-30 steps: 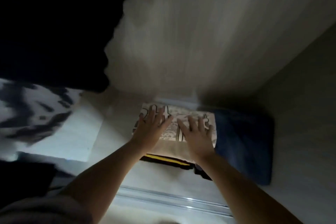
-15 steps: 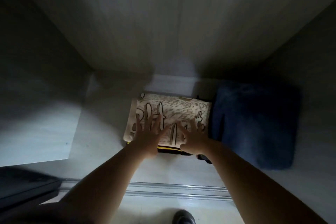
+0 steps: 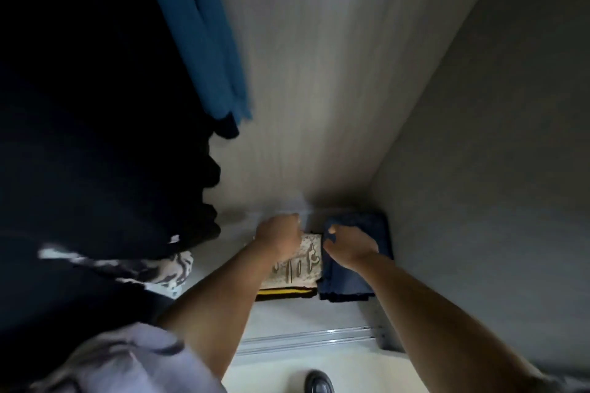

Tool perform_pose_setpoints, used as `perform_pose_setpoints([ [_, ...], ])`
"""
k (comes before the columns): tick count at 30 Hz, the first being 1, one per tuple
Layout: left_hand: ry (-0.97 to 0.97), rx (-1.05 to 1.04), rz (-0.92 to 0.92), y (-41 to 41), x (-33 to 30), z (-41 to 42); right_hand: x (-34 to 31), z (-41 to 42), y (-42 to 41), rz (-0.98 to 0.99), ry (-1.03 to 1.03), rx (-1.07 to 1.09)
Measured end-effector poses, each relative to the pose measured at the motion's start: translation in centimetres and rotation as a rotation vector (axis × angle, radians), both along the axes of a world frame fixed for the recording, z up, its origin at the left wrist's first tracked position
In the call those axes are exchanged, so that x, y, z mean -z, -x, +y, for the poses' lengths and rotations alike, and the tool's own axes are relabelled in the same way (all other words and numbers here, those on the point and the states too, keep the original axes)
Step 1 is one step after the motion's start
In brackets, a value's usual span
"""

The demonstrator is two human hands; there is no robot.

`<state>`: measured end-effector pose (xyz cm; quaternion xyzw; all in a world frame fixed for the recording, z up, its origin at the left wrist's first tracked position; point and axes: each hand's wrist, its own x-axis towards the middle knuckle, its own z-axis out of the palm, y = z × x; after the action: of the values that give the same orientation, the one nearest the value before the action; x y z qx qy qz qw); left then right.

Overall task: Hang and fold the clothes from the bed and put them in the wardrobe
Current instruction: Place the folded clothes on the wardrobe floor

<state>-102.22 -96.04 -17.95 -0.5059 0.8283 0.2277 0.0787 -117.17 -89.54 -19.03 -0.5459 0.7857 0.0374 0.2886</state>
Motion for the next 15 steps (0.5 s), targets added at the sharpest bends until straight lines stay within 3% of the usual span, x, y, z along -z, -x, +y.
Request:
perform_pose_setpoints([
  [4, 0.076, 0.131, 0.033, 0.0, -9.4, 1.7, -8.6, 4.3, 0.6, -0.008, 0.047, 0.057],
  [7, 0.085, 0.351, -0.089, 1.2, -13.3, 5.3, -13.0, 9.7, 1.5, -0.024, 0.012, 0.119],
  [11, 0.117, 0.649, -0.184, 5.4, -15.2, 13.7, -16.0, 19.3, 3.6, -0.073, -0.16, 0.287],
  [15, 0.128, 0.882, -0.14, 11.4, -16.7, 23.6, -17.1, 30.8, 7.0, -0.102, -0.227, 0.522],
])
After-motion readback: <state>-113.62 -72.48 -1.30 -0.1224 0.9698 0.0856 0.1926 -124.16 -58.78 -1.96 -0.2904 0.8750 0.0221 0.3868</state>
